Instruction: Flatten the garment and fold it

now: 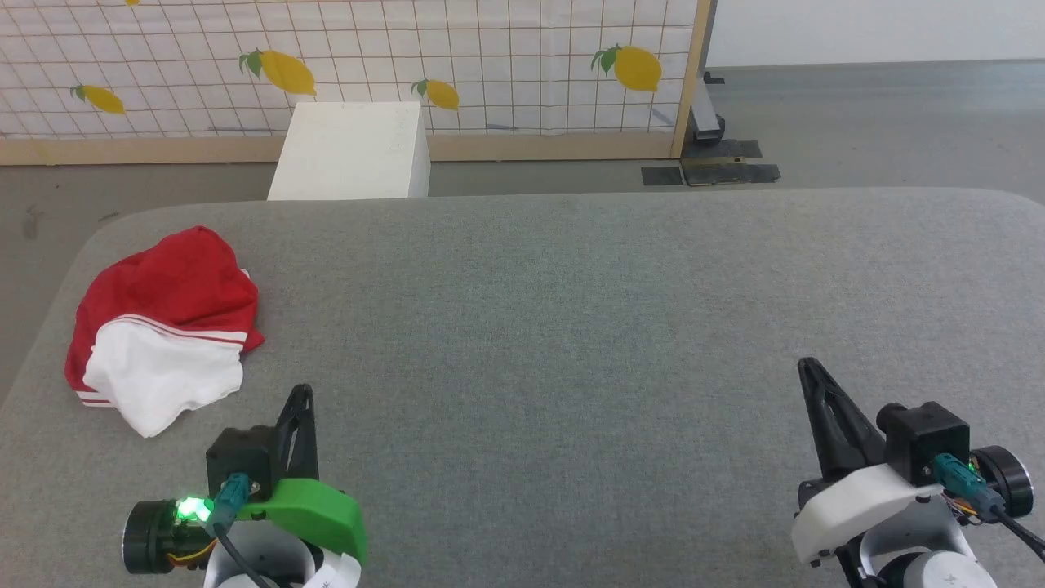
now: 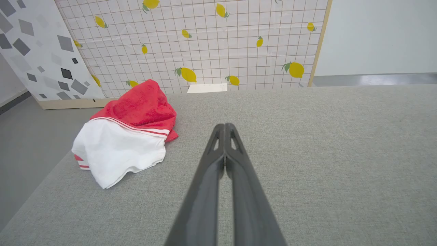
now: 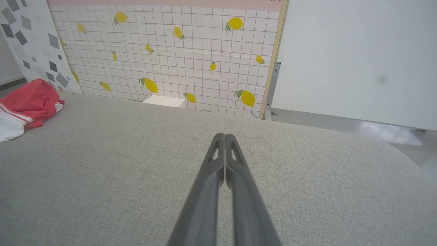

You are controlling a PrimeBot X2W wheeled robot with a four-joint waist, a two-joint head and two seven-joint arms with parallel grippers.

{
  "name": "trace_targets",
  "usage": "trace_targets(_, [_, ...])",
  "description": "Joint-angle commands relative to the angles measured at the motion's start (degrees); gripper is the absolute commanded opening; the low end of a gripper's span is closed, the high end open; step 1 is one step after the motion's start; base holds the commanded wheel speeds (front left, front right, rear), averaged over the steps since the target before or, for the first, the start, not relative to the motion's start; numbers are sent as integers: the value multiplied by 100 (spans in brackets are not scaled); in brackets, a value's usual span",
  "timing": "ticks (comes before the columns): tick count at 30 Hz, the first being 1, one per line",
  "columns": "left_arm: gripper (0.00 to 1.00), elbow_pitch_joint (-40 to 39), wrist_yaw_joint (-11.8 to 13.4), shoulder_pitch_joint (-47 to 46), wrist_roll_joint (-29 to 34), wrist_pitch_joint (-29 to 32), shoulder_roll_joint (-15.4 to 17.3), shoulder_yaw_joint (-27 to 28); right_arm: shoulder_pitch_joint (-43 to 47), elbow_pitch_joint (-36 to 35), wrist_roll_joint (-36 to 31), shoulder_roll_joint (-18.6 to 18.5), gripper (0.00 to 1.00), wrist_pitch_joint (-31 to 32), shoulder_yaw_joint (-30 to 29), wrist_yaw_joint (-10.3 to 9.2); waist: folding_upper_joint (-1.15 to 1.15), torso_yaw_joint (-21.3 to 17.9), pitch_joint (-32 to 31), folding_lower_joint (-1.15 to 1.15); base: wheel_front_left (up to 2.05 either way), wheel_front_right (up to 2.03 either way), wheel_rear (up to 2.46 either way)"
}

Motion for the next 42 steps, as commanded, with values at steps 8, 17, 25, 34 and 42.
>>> trace_targets(8, [0,-15,-5,-101,58,8,-34,29,-108,-31,-36,14,0,1,10,-8,0,0,0,0,0,0,0])
trace_targets(17, [0,-15,-5,-101,58,8,-34,29,-108,-31,-36,14,0,1,10,-8,0,0,0,0,0,0,0])
trace_targets(25, [0,-15,-5,-101,58,8,-34,29,-108,-31,-36,14,0,1,10,-8,0,0,0,0,0,0,0])
trace_targets(34, [0,-15,-5,-101,58,8,-34,29,-108,-31,-36,14,0,1,10,-8,0,0,0,0,0,0,0])
trace_targets(42, [0,-15,-5,-101,58,8,-34,29,-108,-31,-36,14,0,1,10,-8,0,0,0,0,0,0,0])
